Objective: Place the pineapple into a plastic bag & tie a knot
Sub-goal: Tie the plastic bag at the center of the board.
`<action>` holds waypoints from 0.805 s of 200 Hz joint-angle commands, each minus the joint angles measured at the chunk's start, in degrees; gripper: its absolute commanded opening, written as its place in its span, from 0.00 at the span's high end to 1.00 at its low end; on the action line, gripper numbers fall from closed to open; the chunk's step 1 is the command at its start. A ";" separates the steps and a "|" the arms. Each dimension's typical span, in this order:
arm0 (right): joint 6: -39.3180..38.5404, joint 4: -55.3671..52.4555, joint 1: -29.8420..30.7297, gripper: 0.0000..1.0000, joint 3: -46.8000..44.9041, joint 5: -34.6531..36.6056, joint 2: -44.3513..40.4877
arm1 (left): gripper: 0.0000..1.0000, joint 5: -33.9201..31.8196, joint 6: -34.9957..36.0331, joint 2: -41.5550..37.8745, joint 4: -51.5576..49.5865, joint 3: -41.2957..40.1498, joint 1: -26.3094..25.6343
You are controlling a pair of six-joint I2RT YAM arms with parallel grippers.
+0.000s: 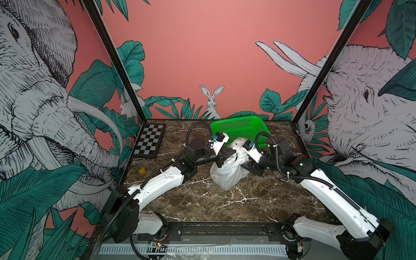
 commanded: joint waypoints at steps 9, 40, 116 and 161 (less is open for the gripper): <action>1.60 0.57 0.44 0.74 1.36 -0.34 -0.83 | 1.00 0.40 0.51 -1.77 -0.27 1.46 0.09; 3.21 -2.29 0.47 1.00 2.88 1.63 -2.90 | 1.00 -0.94 1.81 -4.10 -3.81 2.08 0.09; 8.76 -17.28 -1.84 1.00 7.48 4.67 -5.28 | 1.00 -7.86 6.03 -12.17 -16.76 2.78 0.09; 9.07 -25.60 -2.11 1.00 11.55 16.82 -4.45 | 1.00 -19.15 10.00 -15.13 -27.05 5.10 0.09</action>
